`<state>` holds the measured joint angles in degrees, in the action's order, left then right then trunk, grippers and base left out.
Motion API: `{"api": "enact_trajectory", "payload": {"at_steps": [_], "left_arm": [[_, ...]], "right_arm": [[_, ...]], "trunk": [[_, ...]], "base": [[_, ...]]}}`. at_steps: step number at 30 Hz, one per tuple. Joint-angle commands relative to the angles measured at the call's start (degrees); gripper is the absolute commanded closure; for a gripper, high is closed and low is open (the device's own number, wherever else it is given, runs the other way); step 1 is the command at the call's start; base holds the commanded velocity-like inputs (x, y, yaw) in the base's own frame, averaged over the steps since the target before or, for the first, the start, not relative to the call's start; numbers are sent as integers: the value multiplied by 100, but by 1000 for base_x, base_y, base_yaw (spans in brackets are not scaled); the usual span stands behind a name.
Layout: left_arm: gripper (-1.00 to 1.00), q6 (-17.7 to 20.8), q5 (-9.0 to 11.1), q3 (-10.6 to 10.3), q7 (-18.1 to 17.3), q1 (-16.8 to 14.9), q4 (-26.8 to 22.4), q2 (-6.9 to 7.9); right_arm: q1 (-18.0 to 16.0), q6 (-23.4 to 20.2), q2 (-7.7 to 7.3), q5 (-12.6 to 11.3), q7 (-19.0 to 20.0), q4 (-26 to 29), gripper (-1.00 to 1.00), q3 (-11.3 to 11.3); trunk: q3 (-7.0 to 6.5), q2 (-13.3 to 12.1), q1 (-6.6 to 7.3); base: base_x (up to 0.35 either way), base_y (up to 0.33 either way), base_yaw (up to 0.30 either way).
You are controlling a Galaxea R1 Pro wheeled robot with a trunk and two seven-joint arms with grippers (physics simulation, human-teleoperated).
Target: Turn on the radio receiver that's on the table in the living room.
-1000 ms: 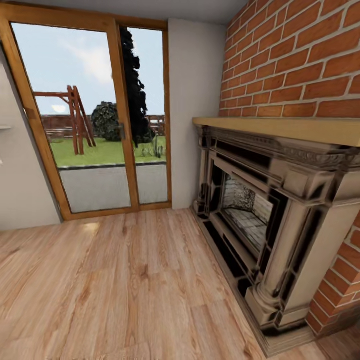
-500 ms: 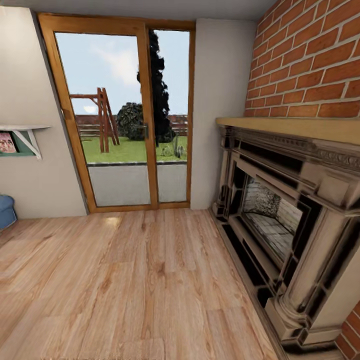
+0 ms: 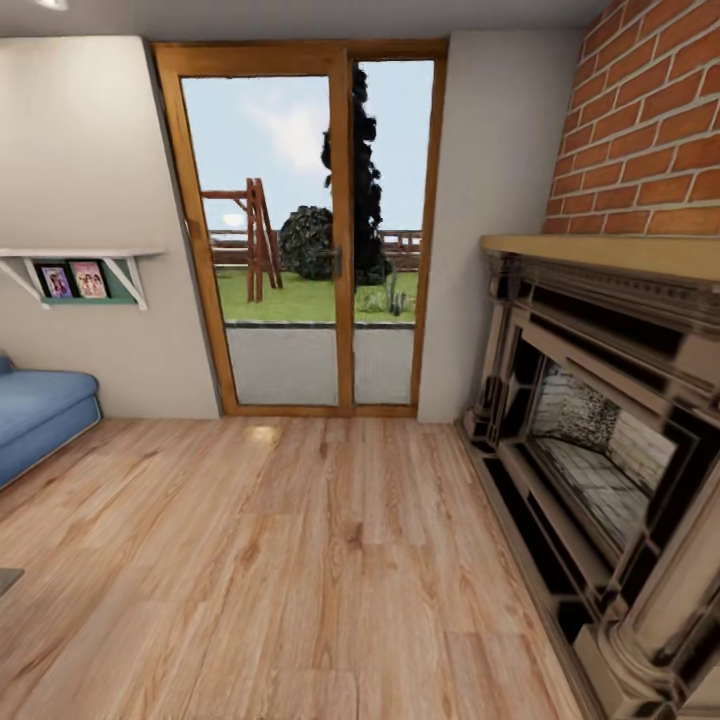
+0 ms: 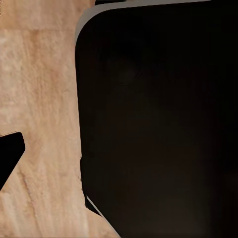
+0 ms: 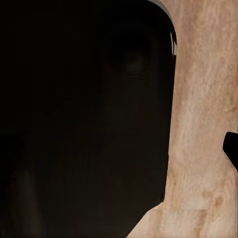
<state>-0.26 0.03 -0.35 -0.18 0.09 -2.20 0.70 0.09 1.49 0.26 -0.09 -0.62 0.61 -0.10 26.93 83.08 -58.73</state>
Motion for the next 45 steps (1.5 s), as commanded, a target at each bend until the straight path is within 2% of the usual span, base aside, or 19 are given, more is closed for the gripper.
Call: {"api": "enact_trajectory", "payload": {"at_steps": [1, 45], "left_arm": [[-100, 0, 1, 0, 0, 0, 0, 0], [-100, 0, 41, -13, 0, 0, -9, -1]], "right_arm": [[0, 0, 0, 0, 0, 0, -100, 0], [0, 4, 0, 0, -6, 0, -100, 1]], "trunk": [[0, 0, 0], [0, 0, 0]], "base": [[0, 0, 276], [0, 0, 276]]}}
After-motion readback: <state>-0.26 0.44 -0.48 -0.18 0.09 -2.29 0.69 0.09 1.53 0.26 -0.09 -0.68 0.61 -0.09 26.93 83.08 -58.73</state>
